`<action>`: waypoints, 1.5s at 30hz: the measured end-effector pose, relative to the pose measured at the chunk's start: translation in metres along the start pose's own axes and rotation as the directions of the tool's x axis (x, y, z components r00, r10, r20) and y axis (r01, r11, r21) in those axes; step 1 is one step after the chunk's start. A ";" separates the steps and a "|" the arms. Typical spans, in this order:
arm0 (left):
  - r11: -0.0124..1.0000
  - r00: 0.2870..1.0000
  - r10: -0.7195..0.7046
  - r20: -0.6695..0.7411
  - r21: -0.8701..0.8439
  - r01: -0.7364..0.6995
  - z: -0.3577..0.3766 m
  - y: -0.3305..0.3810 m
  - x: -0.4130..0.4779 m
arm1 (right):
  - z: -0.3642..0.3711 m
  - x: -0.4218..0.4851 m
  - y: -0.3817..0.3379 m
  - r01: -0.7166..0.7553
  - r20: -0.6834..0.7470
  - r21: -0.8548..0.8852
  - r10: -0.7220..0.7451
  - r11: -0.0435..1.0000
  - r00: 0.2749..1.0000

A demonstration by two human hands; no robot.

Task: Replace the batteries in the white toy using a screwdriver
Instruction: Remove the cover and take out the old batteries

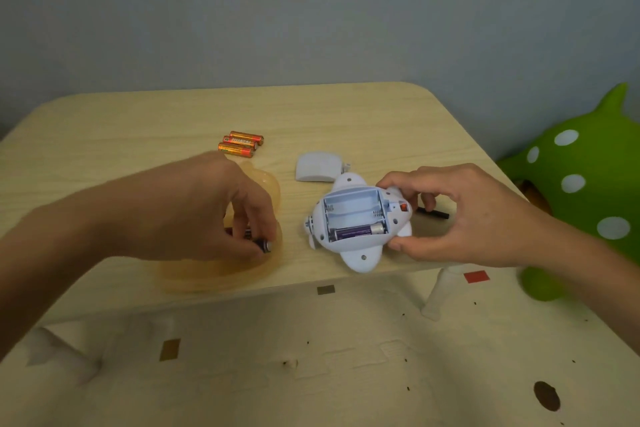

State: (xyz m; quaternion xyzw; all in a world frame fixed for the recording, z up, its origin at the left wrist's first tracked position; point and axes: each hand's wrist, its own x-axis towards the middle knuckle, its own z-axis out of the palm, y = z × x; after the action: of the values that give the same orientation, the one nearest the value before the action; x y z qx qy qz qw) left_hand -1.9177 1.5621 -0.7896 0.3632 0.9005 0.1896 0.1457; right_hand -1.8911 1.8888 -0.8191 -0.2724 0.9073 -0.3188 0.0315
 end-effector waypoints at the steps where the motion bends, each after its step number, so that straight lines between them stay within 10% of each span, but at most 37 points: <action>1: 0.999 1.000 -0.017 0.003 0.029 0.016 0.003 -0.003 -0.001 | 0.000 0.000 -0.001 0.001 -0.001 -0.005 -0.001 1.000 1.000; 11: 0.977 0.957 0.201 -0.211 0.121 -0.178 0.004 0.018 0.013 | 0.003 0.001 -0.002 -0.003 0.002 -0.009 0.003 1.000 1.000; 26: 0.867 0.882 0.451 -0.136 0.300 -0.397 0.036 0.049 0.058 | 0.003 0.001 0.000 0.014 0.005 0.061 -0.015 0.998 1.000; 37: 0.911 0.894 0.329 -0.305 -0.148 -0.386 0.014 0.033 0.051 | 0.004 0.002 0.004 0.005 -0.007 0.080 -0.004 0.997 1.000; 45: 0.984 0.977 0.151 -0.152 -0.073 -0.164 -0.017 0.002 0.002 | 0.005 0.003 0.007 0.006 -0.007 0.057 -0.005 0.998 1.000</action>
State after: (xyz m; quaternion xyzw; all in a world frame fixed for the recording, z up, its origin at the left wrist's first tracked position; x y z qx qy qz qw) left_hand -1.9253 1.5608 -0.7737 0.4121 0.8682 0.2646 0.0792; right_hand -1.8955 1.8890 -0.8270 -0.2729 0.8972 -0.3454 0.0354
